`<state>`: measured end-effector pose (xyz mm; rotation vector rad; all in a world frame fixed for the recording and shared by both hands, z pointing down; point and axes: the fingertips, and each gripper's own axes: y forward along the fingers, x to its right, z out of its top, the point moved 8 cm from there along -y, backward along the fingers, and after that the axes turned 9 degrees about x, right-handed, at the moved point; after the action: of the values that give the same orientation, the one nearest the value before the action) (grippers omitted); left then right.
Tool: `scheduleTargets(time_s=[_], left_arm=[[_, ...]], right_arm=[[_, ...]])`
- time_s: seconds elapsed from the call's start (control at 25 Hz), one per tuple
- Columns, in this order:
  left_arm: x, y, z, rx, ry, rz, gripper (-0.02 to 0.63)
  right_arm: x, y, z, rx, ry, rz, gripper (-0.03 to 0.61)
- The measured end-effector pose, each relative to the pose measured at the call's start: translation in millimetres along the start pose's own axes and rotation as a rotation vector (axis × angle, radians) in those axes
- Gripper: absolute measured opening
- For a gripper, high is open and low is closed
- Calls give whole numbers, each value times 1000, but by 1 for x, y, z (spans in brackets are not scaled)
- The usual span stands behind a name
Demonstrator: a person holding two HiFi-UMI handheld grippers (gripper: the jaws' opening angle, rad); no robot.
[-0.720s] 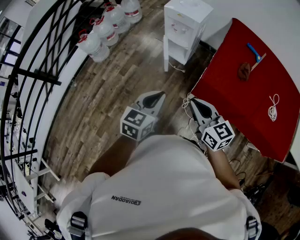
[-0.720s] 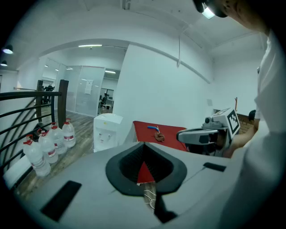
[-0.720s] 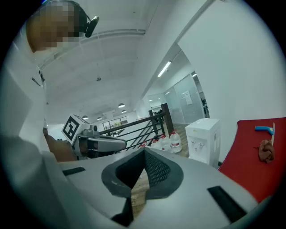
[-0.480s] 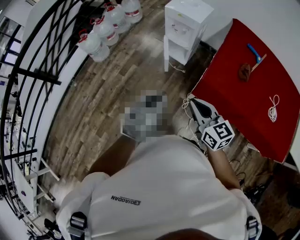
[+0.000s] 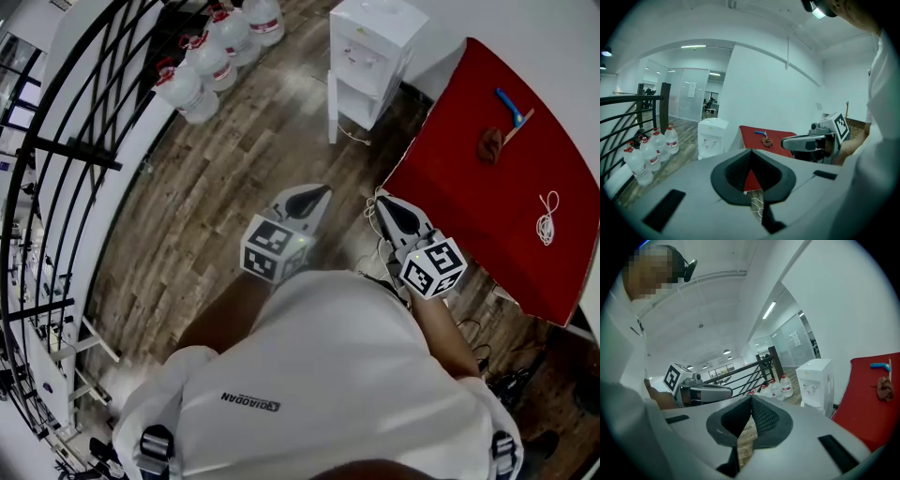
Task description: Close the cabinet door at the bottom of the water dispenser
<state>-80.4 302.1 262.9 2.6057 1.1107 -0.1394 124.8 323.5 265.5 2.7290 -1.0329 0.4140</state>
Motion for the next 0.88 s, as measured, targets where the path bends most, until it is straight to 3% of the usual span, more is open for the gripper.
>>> scheduleTargets(time_s=[0.88], left_arm=[[-31, -3, 0, 19, -21, -20, -6]], right_arm=[[-5, 23, -6, -5, 4, -45, 21]])
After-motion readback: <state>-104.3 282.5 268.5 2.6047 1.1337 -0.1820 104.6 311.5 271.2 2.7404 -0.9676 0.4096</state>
